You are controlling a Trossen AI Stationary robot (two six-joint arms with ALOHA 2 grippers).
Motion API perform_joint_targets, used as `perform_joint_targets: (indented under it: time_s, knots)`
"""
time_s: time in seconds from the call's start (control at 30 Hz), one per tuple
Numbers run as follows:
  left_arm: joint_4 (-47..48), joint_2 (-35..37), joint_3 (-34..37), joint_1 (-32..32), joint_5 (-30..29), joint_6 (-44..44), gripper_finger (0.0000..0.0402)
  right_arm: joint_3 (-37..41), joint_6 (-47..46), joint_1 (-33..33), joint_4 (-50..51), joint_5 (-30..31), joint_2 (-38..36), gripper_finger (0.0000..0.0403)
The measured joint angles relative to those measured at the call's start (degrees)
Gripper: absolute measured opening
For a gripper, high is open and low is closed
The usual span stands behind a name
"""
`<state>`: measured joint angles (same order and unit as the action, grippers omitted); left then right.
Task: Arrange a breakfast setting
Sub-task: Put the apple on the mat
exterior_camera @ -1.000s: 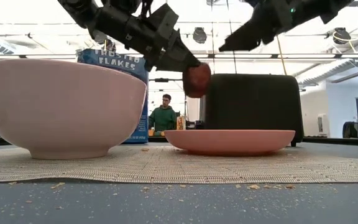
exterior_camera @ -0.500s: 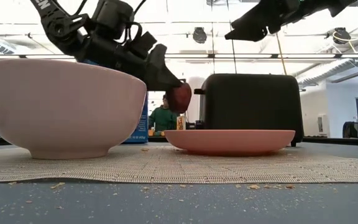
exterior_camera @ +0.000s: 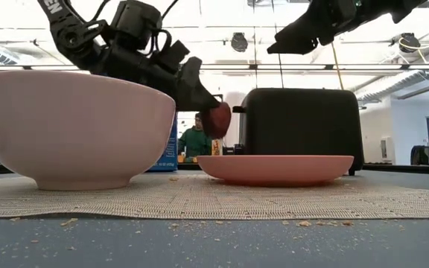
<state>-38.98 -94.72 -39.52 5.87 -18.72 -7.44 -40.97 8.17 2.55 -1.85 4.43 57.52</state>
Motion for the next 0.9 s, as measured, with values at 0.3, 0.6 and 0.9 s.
perform_joint_targets:
  time_s: [0.3, 0.6, 0.9]
  knots:
    - [-6.4, -6.9, 0.0, -0.3, 0.0, -2.1, 0.0218, 0.0, 0.0, 0.0, 0.0, 0.0, 0.0, 0.0352]
    - [-8.3, -12.0, 0.0, -0.3, 0.0, -3.4, 0.0218, 0.0, 0.0, 0.0, 0.0, 0.0, 0.0, 0.0352]
    - [-9.8, -14.7, -0.3, -0.4, 0.1, -3.6, 0.0218, 0.0, 0.0, 0.0, 0.0, 0.0, 0.0, 0.0352]
